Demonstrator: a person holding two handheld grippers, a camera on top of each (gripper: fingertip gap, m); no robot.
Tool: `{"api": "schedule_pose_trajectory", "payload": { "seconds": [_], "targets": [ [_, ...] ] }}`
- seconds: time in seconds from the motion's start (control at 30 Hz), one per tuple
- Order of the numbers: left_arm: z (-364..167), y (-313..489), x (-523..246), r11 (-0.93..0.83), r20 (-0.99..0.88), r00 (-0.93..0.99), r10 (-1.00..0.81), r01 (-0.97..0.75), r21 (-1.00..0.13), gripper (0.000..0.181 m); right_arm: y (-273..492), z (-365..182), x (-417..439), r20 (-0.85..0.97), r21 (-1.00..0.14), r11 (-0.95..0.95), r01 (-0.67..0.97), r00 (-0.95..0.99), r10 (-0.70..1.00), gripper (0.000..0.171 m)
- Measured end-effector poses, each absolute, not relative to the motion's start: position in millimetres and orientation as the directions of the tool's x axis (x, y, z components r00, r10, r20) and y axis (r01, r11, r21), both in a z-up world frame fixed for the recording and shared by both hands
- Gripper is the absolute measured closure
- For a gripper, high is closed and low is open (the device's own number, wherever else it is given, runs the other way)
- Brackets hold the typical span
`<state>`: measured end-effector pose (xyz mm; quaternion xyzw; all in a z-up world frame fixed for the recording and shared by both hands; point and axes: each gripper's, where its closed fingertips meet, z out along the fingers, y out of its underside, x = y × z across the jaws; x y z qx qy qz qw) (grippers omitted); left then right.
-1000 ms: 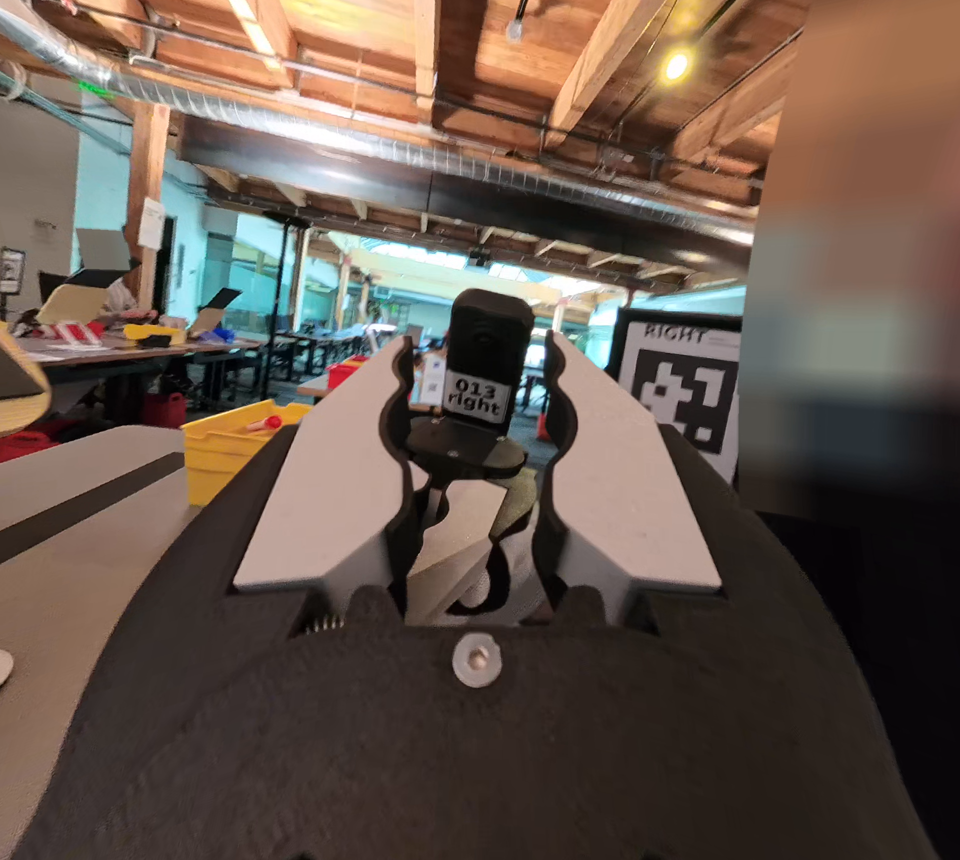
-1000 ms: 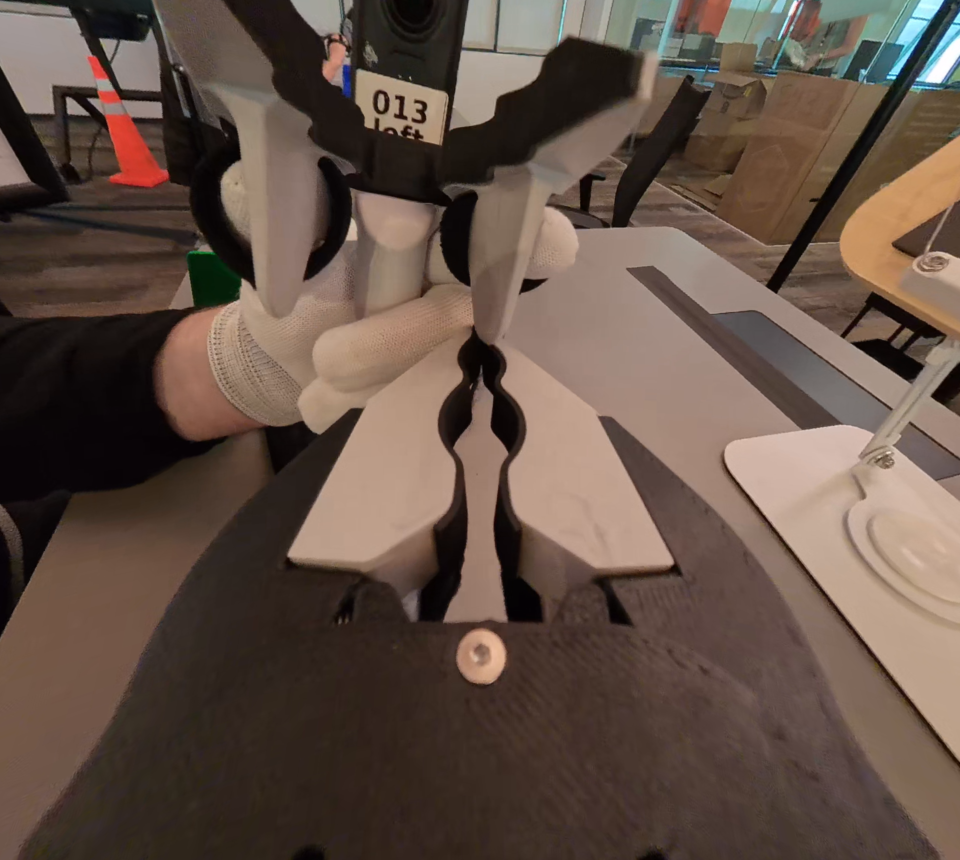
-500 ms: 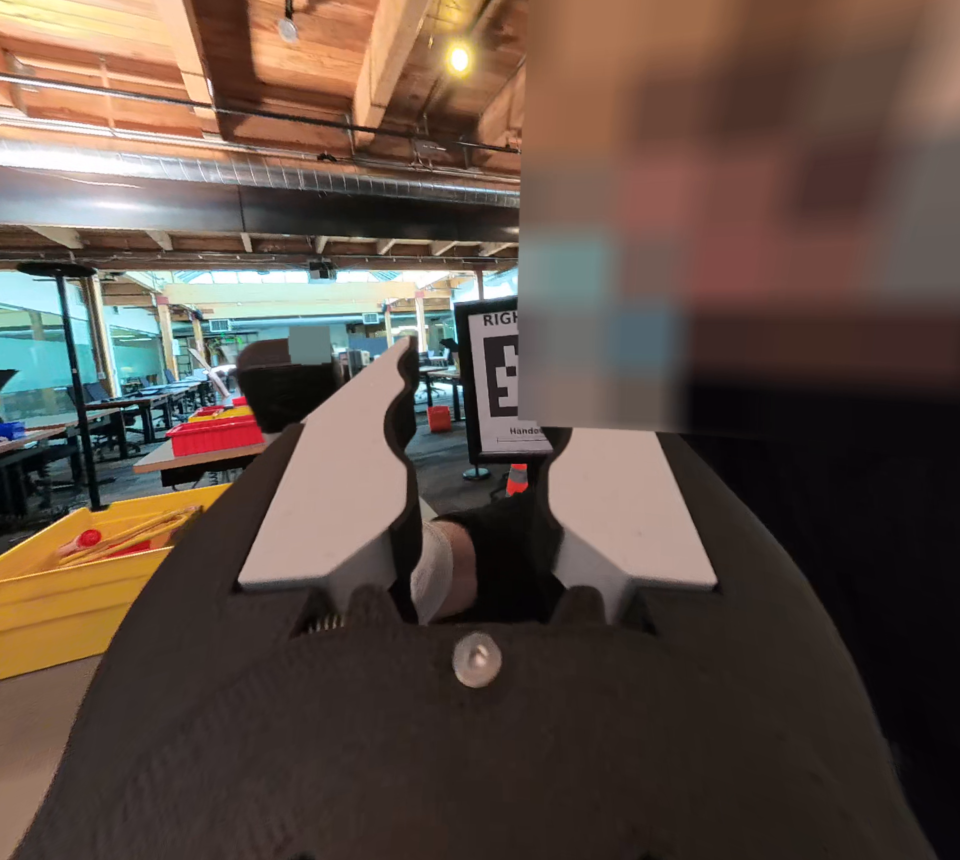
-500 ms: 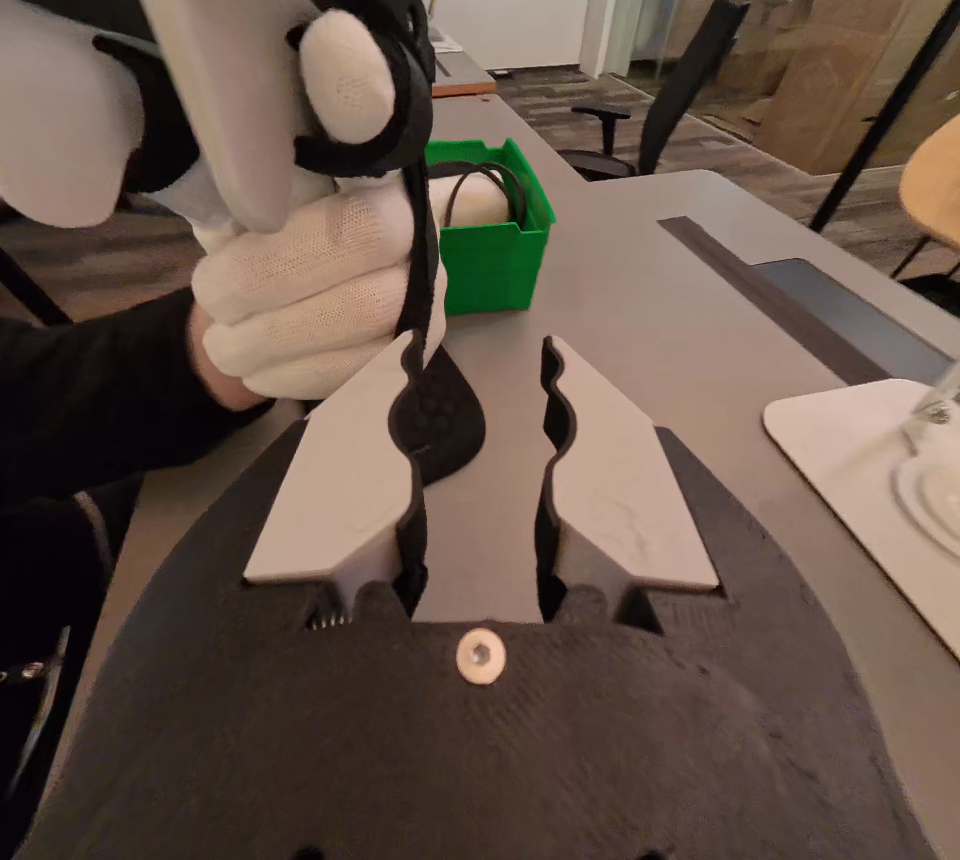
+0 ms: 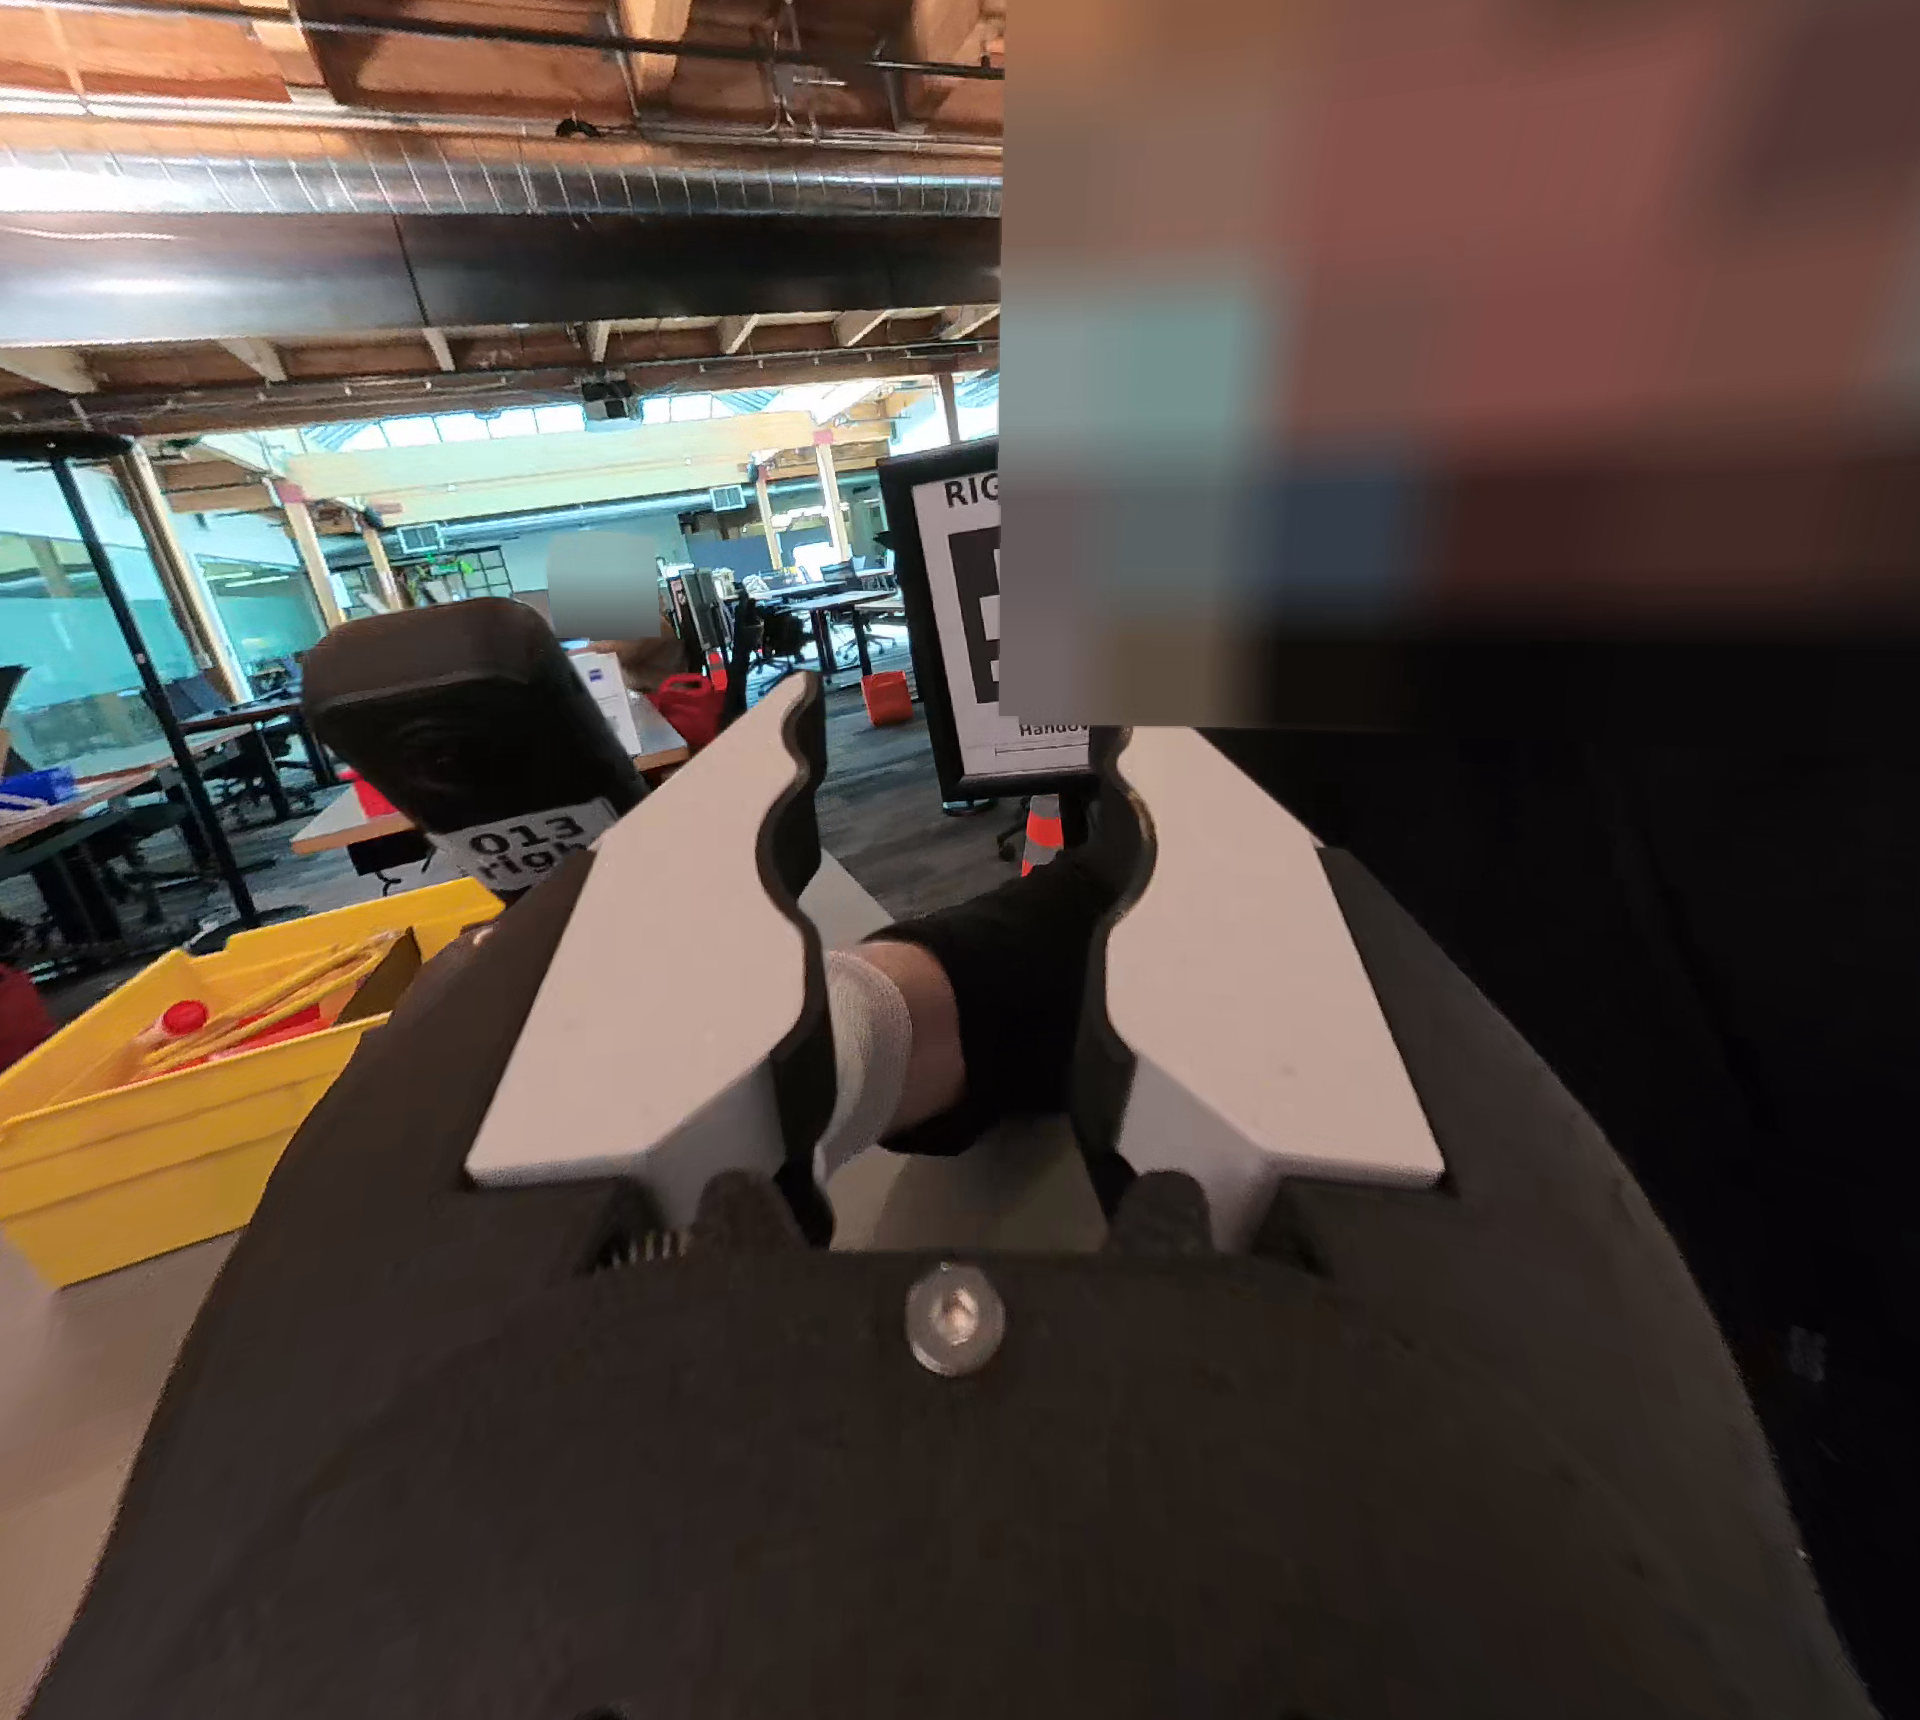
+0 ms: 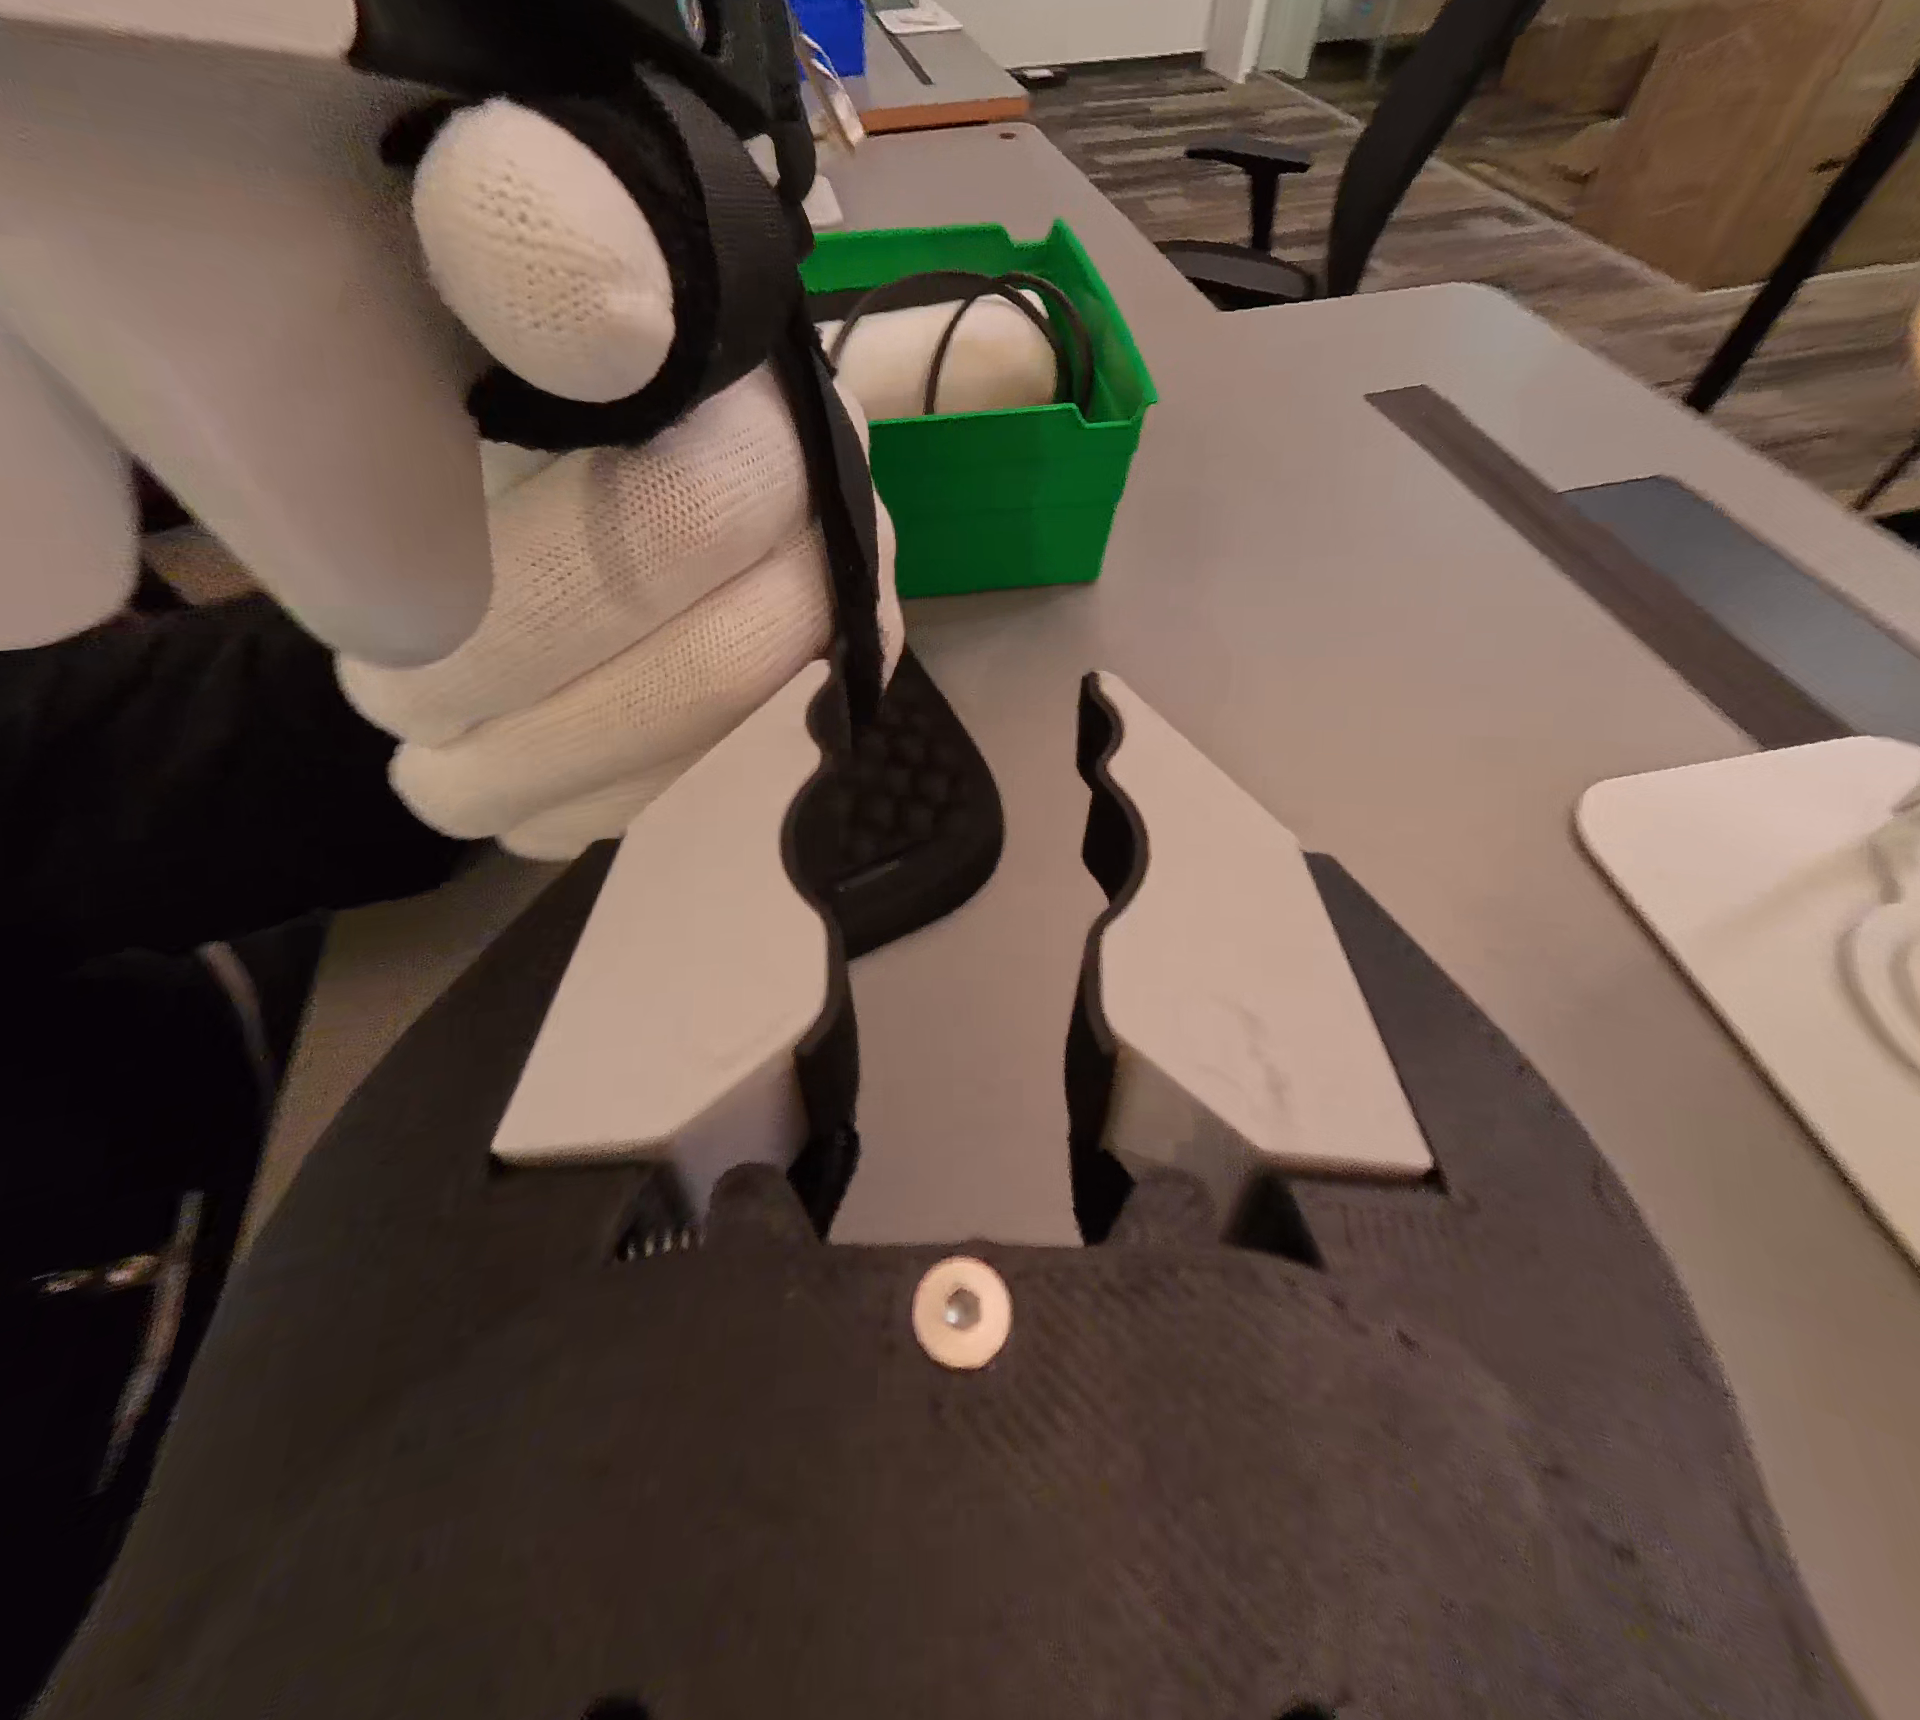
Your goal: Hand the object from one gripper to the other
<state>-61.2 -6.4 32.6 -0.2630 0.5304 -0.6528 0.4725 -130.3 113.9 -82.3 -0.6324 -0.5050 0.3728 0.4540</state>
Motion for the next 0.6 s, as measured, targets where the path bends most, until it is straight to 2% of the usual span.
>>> {"api": "schedule_pose_trajectory", "payload": {
  "seconds": [0.03, 0.1, 0.23, 0.3, 0.37, 0.4, 0.43, 0.5, 0.53, 0.6],
  "targets": [
    [34.1, -12.6, -60.7, 0.001, -0.164, -0.440, -0.883, 0.347, -0.938, 0.134, 115.6, -85.5, -132.2, 0.030, -0.944, -0.048, 0.326, 0.230, 0.973, 0.133],
    [19.4, -21.2, -45.7, 0.039, -0.153, -0.457, -0.876, 0.249, -0.968, 0.129, 113.6, -91.2, -137.1, 0.070, -0.935, -0.012, 0.353, 0.220, 0.973, 0.142],
    [20.0, -68.6, -44.1, 0.033, -0.173, -0.607, -0.776, 0.234, -0.972, 0.126, 96.9, -90.3, -135.3, -0.026, -0.940, -0.049, 0.337, 0.073, 0.997, 0.129],
    [11.4, -92.8, -38.0, 0.048, -0.186, -0.668, -0.720, 0.220, -0.974, 0.137, 75.4, -95.7, -136.6, -0.047, -0.924, -0.027, 0.381, -0.043, 0.998, 0.138],
    [-3.0, -114.2, -34.4, 0.054, -0.148, -0.752, -0.642, 0.149, -0.987, 0.149, 62.6, -102.1, -134.8, -0.027, -0.901, 0.020, 0.433, -0.101, 0.995, 0.139],
    [-6.9, -122.4, -32.8, 0.063, -0.153, -0.774, -0.614, 0.145, -0.987, 0.159, 55.5, -102.5, -133.3, -0.045, -0.897, 0.021, 0.442, -0.137, 0.990, 0.141],
    [-13.4, -130.6, -30.7, 0.088, -0.166, -0.797, -0.581, 0.142, -0.986, 0.181, 50.5, -103.0, -132.3, -0.048, -0.894, 0.032, 0.446, -0.165, 0.985, 0.140],
    [-27.0, -137.3, -12.7, 0.111, -0.158, -0.767, -0.622, 0.114, -0.987, 0.181, 38.3, -110.9, -130.5, -0.030, -0.874, 0.087, 0.478, -0.232, 0.972, 0.142],
    [-33.7, -137.3, -3.5, 0.117, -0.153, -0.729, -0.667, 0.100, -0.988, 0.171, 35.7, -117.6, -127.9, -0.046, -0.861, 0.089, 0.501, -0.251, 0.967, 0.137],
    [-34.5, -135.9, 2.3, 0.076, -0.103, -0.712, -0.695, 0.069, -0.995, 0.167, 36.4, -124.9, -121.2, -0.094, -0.859, 0.065, 0.509, -0.281, 0.955, 0.120]
  ]
}}
